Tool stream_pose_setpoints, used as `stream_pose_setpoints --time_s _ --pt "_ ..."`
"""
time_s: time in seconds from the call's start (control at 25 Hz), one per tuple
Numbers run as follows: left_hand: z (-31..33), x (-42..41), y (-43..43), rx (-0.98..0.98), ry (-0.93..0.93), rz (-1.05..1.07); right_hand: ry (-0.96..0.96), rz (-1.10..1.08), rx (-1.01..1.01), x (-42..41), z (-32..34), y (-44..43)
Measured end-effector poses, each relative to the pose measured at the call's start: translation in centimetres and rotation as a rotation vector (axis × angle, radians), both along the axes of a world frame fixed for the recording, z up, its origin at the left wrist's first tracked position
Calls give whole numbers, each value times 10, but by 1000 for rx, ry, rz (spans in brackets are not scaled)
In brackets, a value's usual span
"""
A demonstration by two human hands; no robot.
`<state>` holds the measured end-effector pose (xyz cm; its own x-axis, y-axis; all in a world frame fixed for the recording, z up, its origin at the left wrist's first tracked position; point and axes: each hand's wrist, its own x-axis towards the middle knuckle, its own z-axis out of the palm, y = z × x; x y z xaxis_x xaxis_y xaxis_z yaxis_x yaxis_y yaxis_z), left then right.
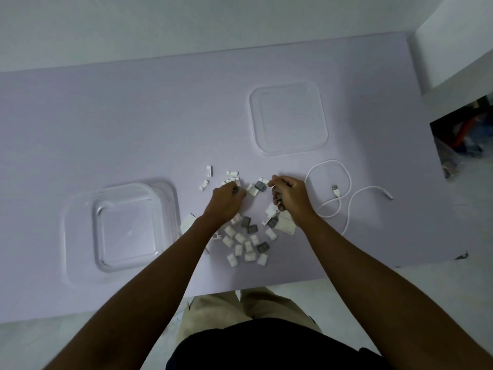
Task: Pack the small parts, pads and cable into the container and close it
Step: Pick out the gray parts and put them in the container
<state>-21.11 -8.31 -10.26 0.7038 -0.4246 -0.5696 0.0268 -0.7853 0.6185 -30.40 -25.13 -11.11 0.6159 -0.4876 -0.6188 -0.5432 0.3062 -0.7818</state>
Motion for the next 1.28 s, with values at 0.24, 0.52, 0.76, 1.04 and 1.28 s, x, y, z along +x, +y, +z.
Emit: stream_pose_setpoints --time_s 0.24,0.52,0.76,1.04,1.28 --pt "46 12 32 -358 468 441 -116 -199 543 3 15 10" --pt "69 30 178 146 -196 149 -128 -51 550 55 52 107" --pt "42 30 280 455 -271 -285 -76 209 385 94 81 240" --pt "2 38 326 410 -178 -671 108 237 81 107 51 335" --pt "4 45 343 415 -279 -909 248 244 -94 99 22 346"
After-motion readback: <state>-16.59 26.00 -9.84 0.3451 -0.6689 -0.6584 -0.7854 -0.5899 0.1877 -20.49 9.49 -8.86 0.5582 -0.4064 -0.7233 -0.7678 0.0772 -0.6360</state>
